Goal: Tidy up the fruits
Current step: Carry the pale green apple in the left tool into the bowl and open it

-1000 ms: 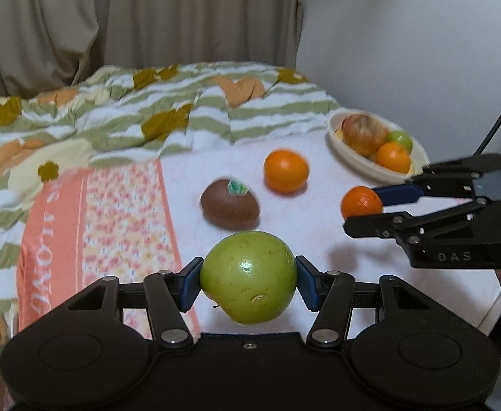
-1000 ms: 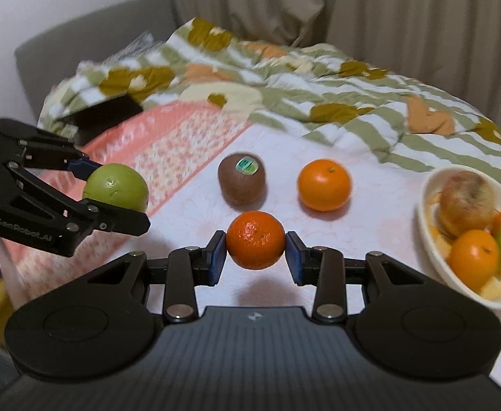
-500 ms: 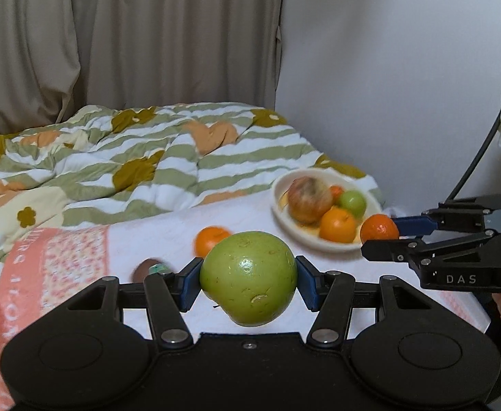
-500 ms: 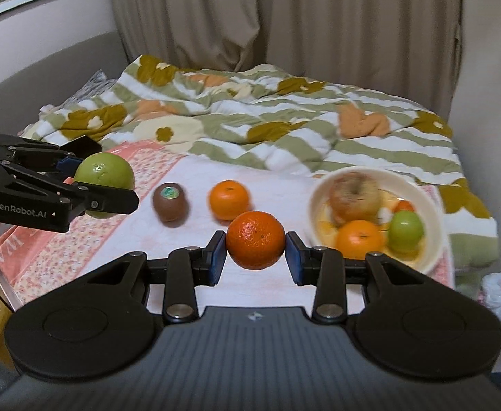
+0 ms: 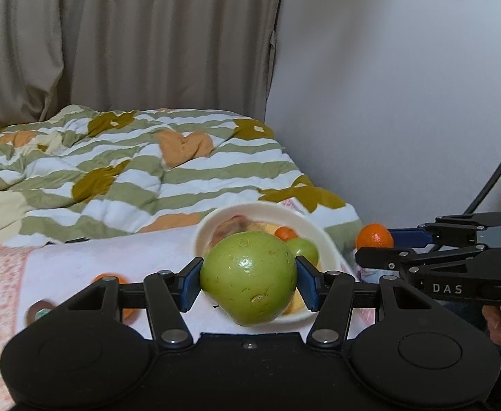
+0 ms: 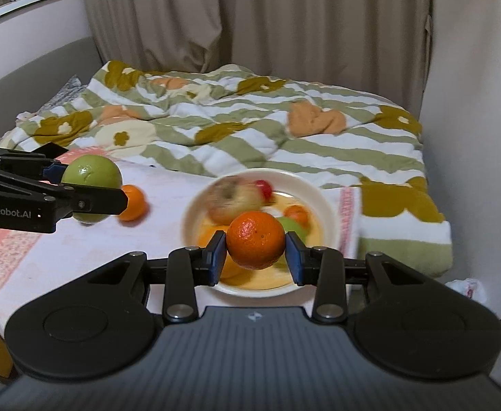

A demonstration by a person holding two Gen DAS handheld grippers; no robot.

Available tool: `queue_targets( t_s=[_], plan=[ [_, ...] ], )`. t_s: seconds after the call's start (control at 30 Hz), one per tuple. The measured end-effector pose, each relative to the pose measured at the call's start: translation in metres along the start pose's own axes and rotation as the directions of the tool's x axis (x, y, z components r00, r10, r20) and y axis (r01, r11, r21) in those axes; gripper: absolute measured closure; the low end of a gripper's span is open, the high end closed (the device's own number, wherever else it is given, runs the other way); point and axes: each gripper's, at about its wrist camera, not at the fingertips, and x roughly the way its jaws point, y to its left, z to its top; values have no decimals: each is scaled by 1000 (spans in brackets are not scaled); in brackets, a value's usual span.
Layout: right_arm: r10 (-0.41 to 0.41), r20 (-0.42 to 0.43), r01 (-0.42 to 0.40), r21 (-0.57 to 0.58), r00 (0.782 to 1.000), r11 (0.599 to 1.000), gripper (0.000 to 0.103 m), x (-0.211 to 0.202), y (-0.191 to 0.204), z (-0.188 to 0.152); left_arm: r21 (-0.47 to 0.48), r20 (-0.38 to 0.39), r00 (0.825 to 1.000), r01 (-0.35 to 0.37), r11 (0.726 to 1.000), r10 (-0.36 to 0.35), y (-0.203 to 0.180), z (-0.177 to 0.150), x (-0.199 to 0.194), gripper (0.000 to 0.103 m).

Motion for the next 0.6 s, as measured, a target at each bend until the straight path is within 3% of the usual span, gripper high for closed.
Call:
queue_targets(
  t_s=[0.27,0.6],
  plan=[
    [-23,-10,24,31,1000,999,51,29,-42,6,30,-17,1000,7,1000,-7,-19,28,59,42],
    [-40,-25,42,80,999,996,51,65,-64,10,80,-112,994,20,997,-10,-17,61,137,42]
  ],
)
